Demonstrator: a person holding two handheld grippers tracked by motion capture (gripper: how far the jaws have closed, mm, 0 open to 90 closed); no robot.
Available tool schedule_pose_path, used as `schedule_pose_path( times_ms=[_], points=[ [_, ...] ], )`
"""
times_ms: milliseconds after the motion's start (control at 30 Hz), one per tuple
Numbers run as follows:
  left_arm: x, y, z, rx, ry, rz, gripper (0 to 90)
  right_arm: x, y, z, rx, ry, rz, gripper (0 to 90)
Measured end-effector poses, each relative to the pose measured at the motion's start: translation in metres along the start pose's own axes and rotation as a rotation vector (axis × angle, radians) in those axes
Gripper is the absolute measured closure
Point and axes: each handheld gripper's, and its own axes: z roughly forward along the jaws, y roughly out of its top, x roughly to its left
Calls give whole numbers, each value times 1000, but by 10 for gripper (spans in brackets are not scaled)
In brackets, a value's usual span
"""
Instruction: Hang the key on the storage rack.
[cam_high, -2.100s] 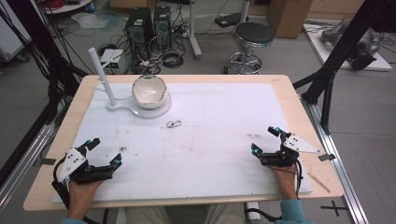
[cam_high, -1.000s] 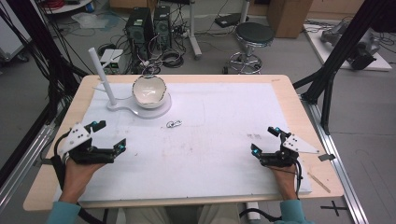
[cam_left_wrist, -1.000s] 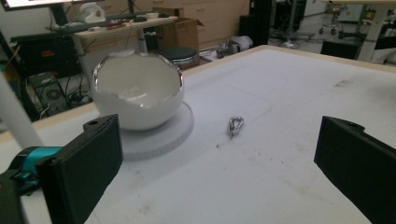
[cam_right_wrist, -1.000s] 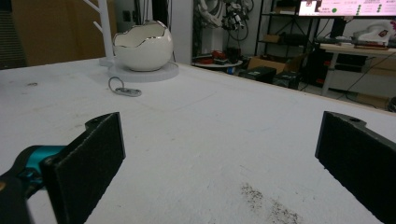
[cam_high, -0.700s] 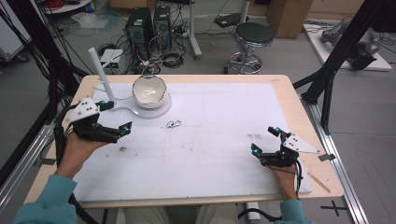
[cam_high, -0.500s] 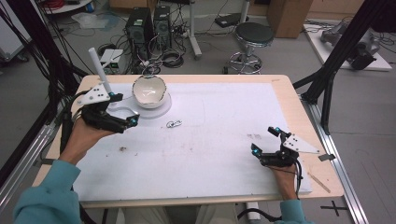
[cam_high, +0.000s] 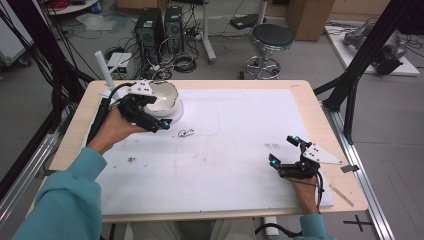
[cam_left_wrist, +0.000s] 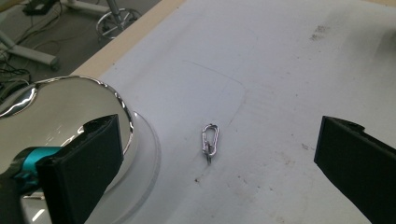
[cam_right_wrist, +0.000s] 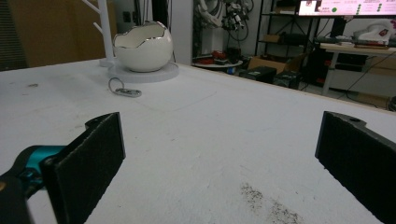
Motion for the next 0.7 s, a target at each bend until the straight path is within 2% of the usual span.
schedule_pose_path(
  times_ms=[267,567,700],
  points=[
    [1,11,30,110,-31,30,18,0,0,0,0,2,8,6],
    [-1,8,59,209,-38,46,18,0,0,0,0,1,6,6],
    [-3,5,71,245,-44,30,18,0,0,0,0,0,3,6]
  ],
)
